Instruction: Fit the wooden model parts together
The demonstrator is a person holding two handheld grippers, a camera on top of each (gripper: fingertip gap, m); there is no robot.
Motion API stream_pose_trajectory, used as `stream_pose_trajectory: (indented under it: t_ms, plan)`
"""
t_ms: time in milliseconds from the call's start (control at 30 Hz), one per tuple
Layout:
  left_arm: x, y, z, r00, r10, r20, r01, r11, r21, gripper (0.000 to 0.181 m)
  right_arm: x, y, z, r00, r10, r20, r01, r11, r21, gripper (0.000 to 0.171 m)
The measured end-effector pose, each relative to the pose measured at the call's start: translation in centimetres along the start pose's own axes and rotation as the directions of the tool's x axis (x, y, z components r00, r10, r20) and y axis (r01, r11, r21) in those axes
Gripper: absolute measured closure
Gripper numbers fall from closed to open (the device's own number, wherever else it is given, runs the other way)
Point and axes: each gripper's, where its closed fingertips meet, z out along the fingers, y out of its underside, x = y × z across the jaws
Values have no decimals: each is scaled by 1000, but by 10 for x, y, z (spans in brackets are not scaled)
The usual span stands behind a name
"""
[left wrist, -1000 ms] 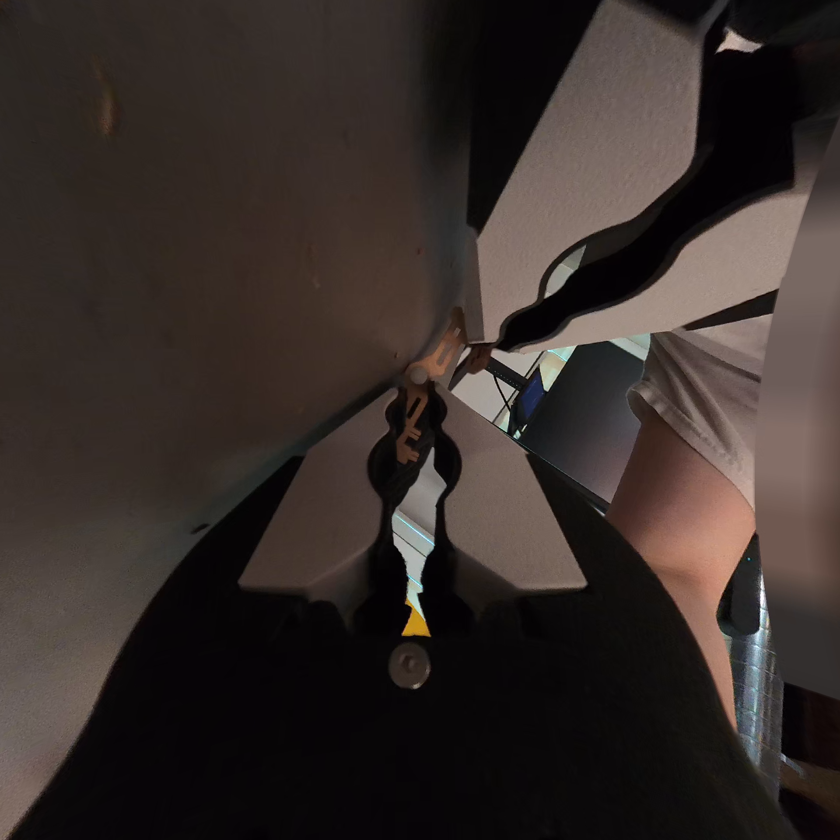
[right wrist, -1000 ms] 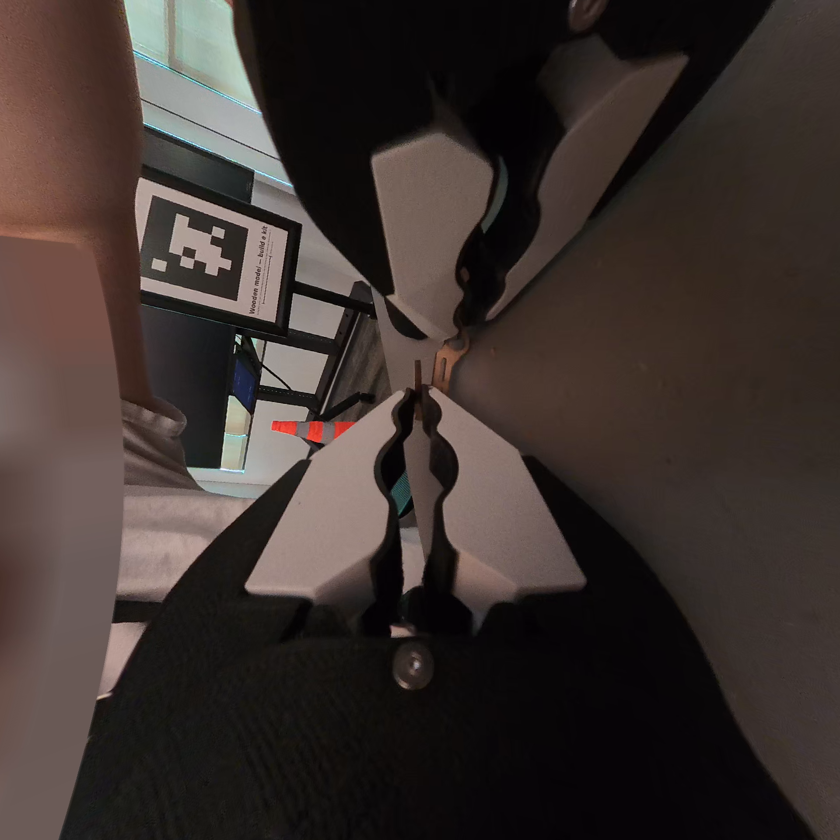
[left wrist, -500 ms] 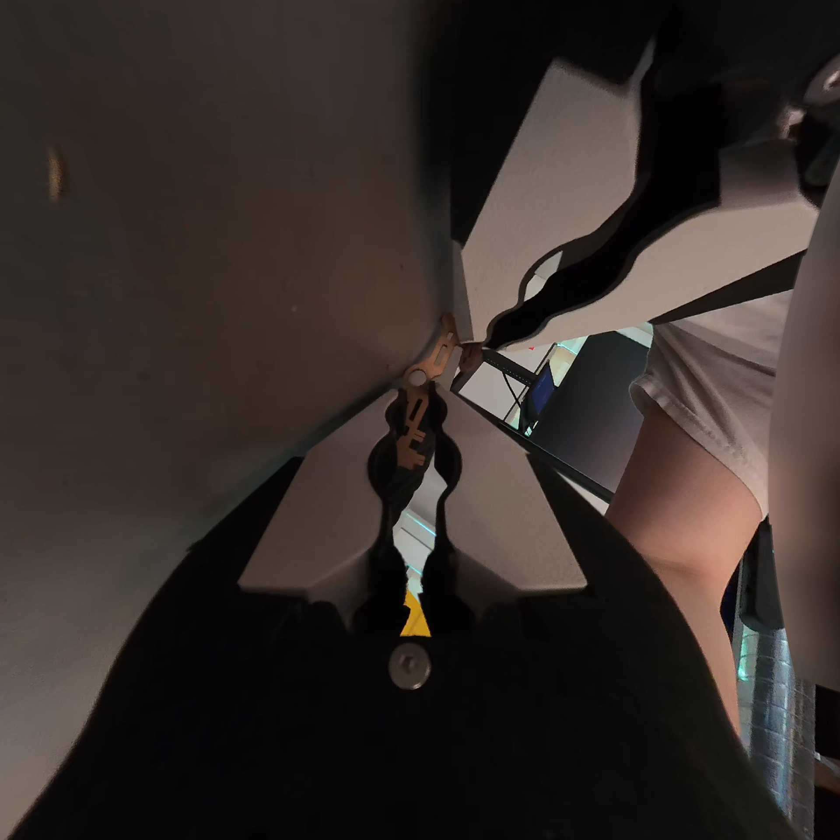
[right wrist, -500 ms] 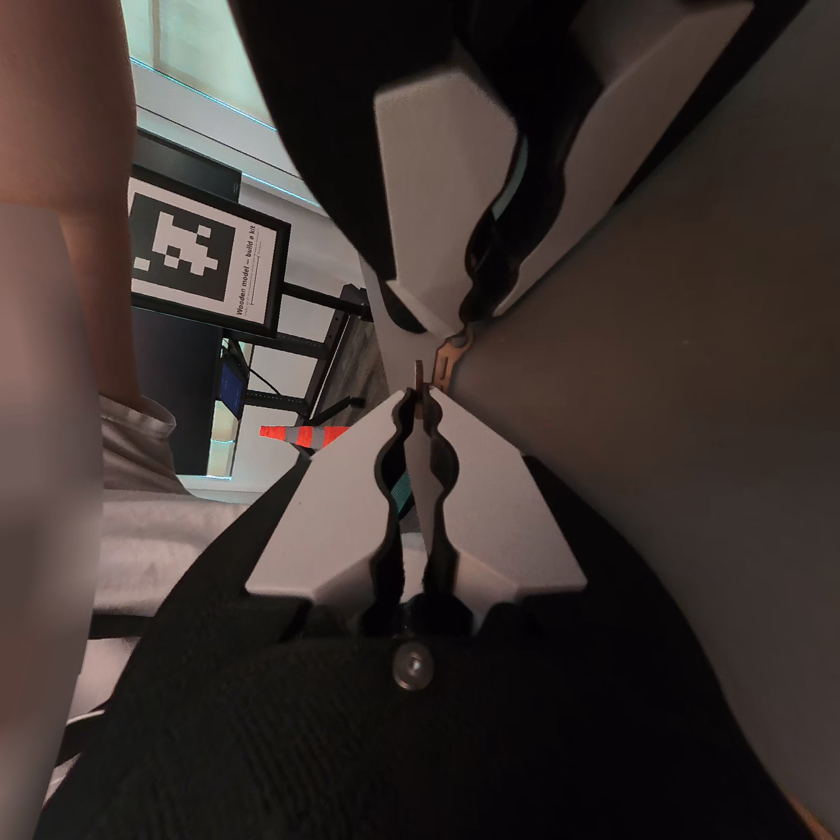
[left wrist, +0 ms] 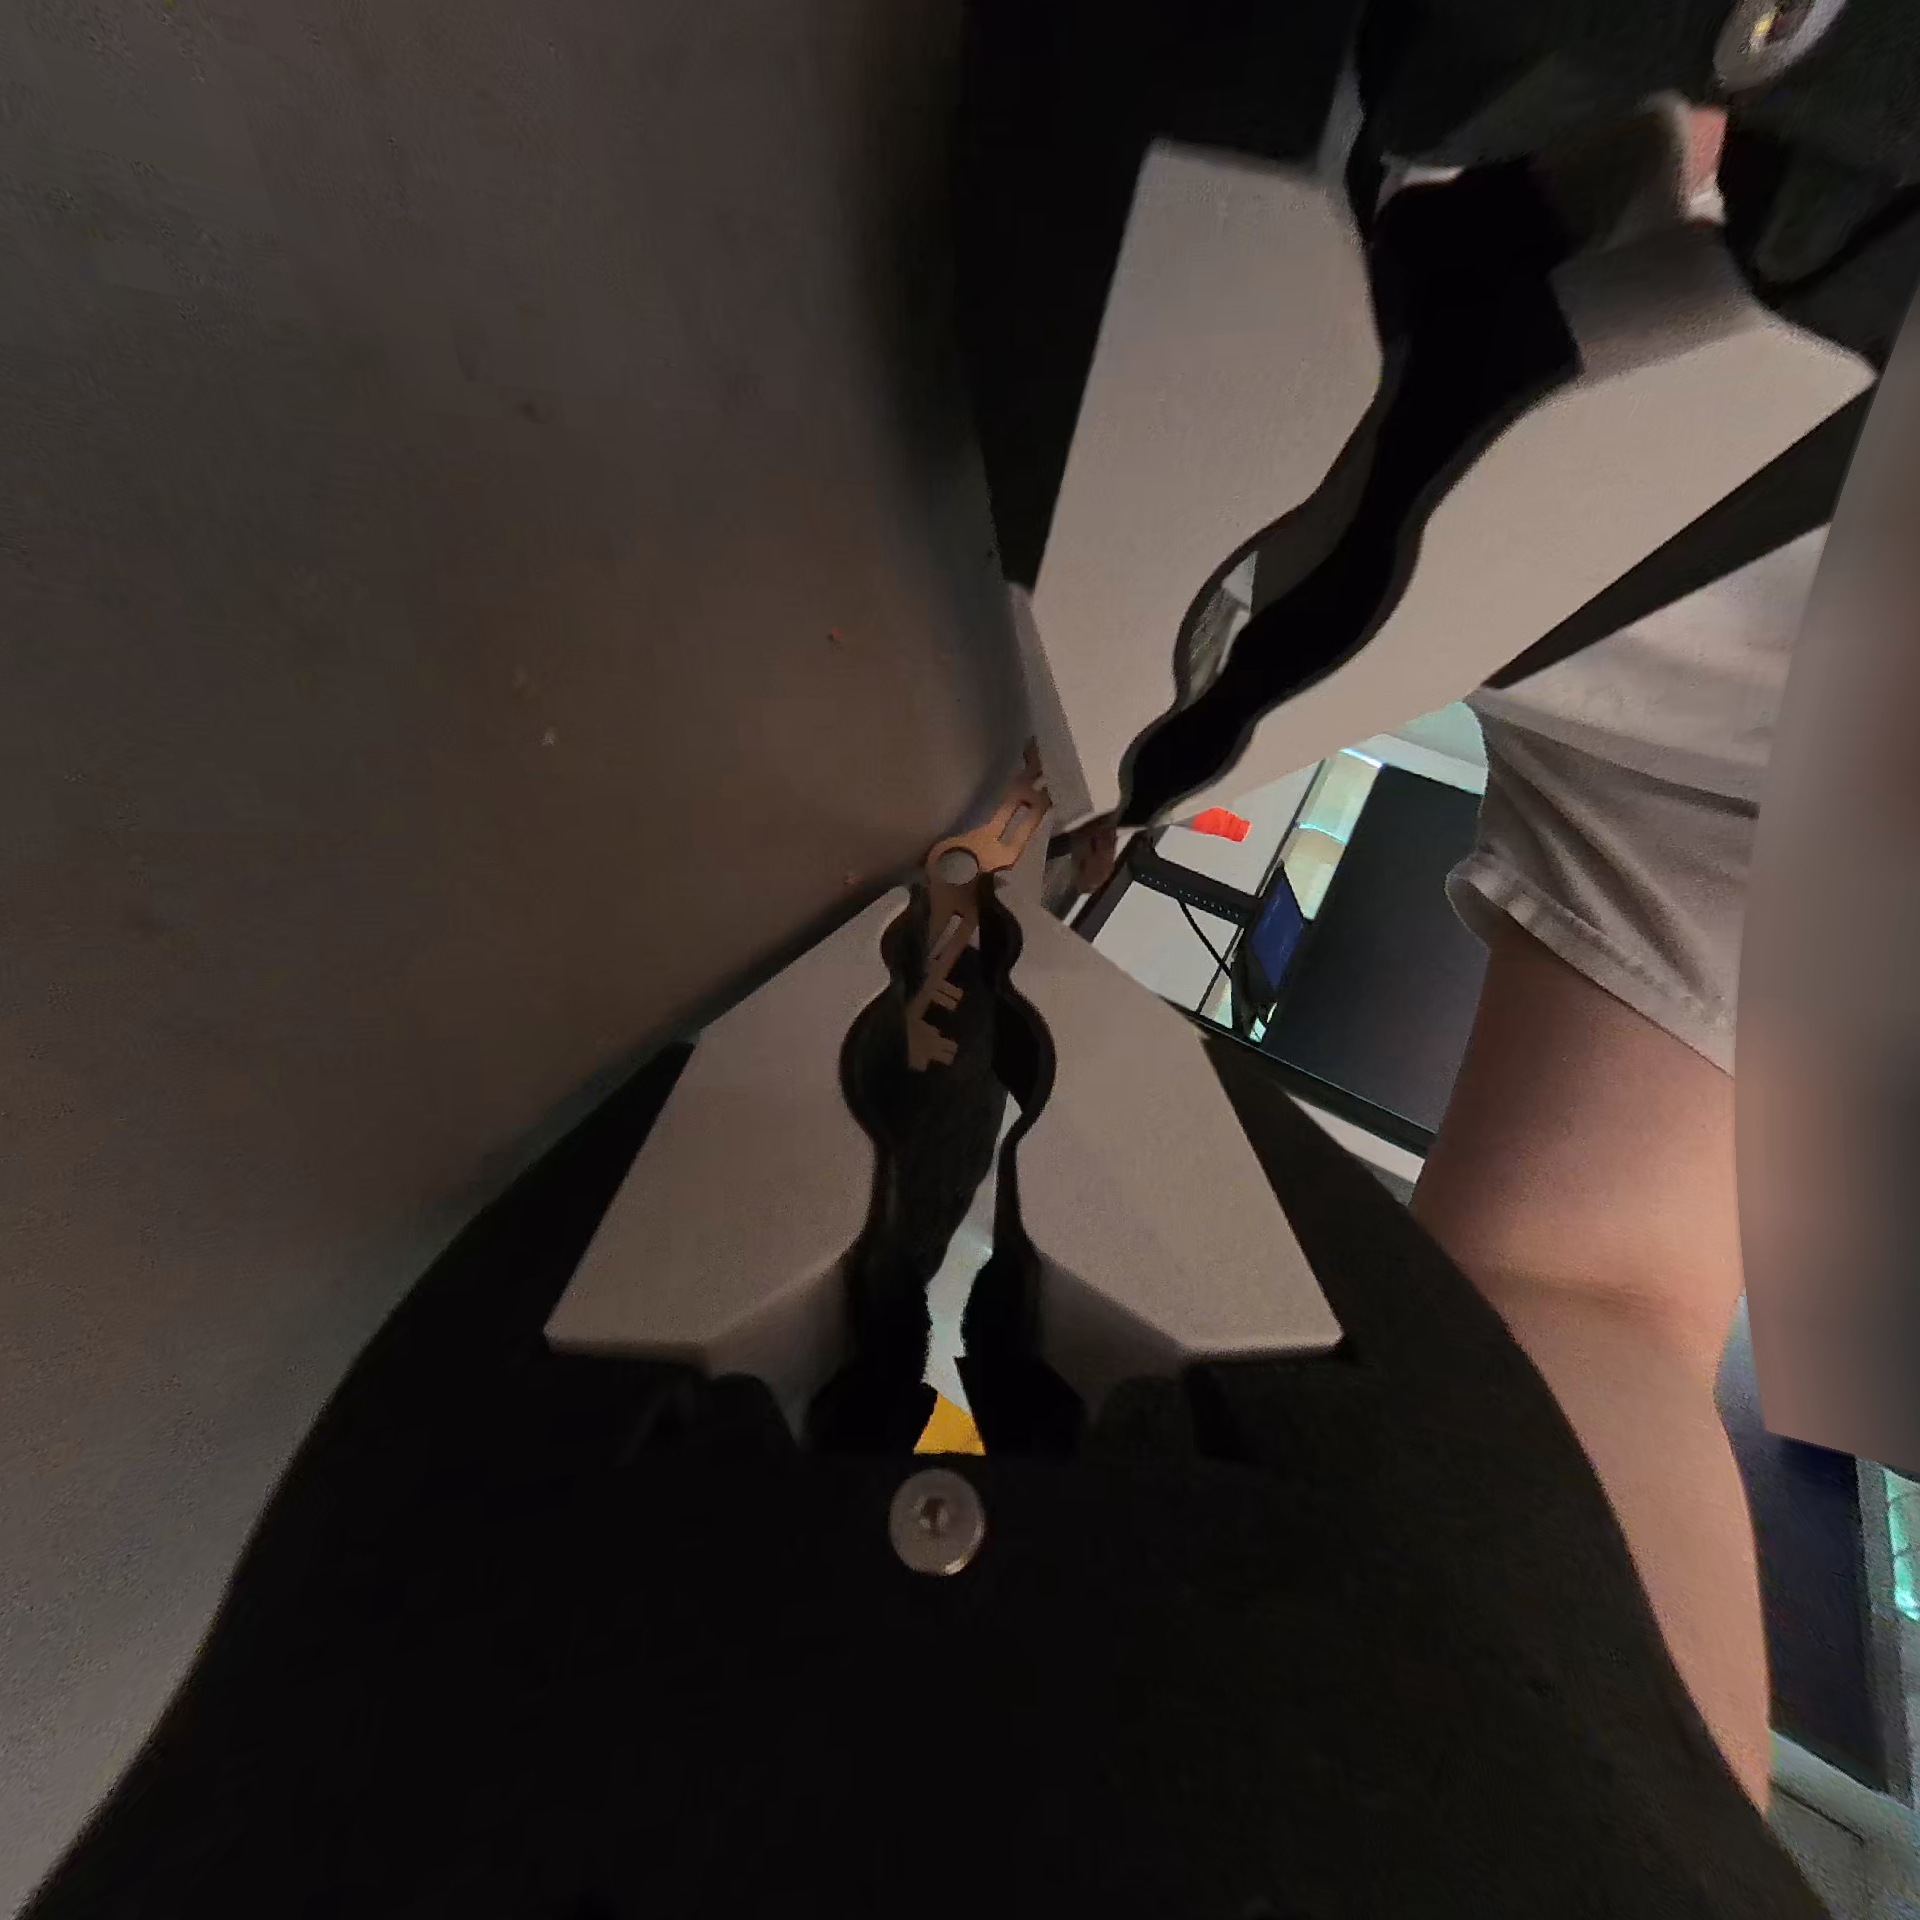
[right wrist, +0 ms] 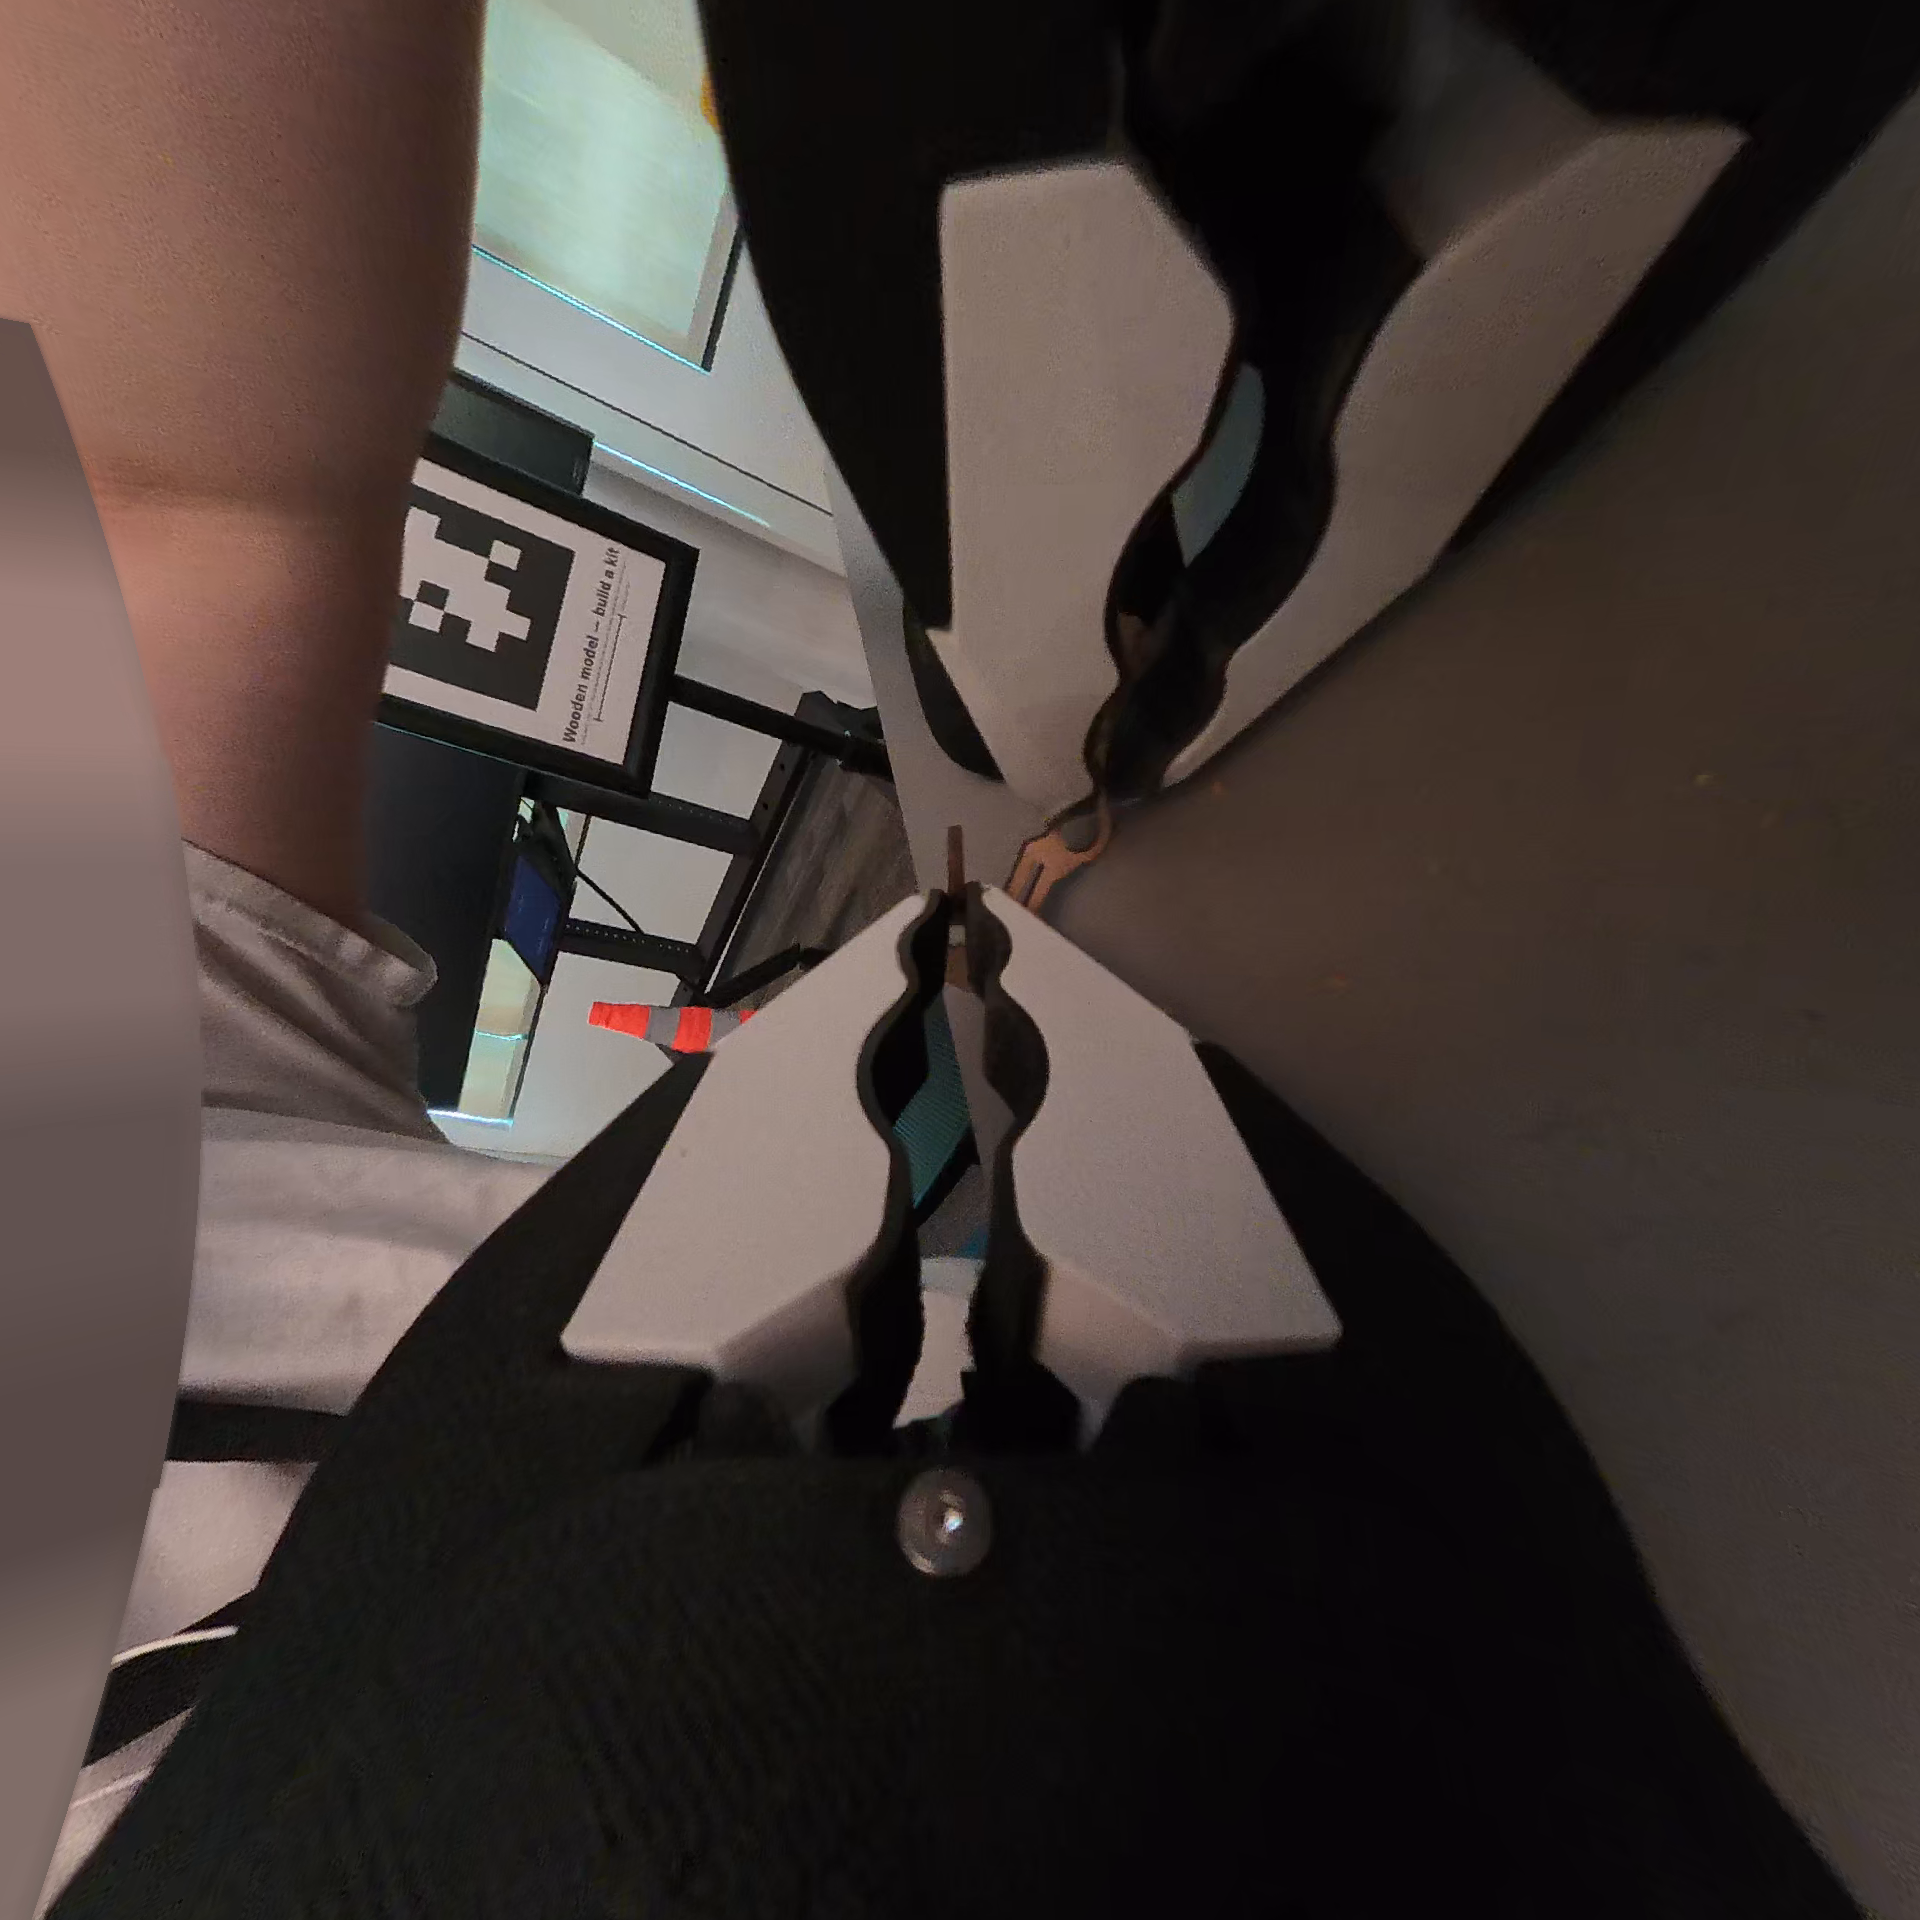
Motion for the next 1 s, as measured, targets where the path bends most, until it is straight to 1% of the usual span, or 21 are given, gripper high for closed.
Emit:
stream_pose_trajectory:
  t_ms: [133, 467, 567, 800, 833, 1000]
  plan:
    - [1, 2, 3, 1000, -2, -24, 2, 1000, 16, 174, 0, 2, 0, 1000, 12, 7, -12, 1000, -15, 170]
    - [2, 6, 5, 1000, 5, -20, -5, 1000, -17, 174, 0, 9, 2, 1000, 24, -14, -24, 1000, -15, 170]
    - [3, -2, 4, 1000, 18, -22, -17, 1000, 20, 174, 0, 15, 6, 999, 38, -15, -38, 999, -9, 170]
    - [3, -5, 2, 999, 42, 4, -42, 999, 35, 175, 0, 13, 5, 999, 53, -12, -52, 998, 39, 170]
    - [4, -5, 2, 999, 49, 1, -49, 998, 38, 181, 0, 13, 4, 998, 62, -5, -61, 997, 49, 170]
    - [3, -8, 3, 998, 67, 3, -67, 996, 56, 181, -1, 14, 3, 996, 86, 11, -86, 995, 43, 170]
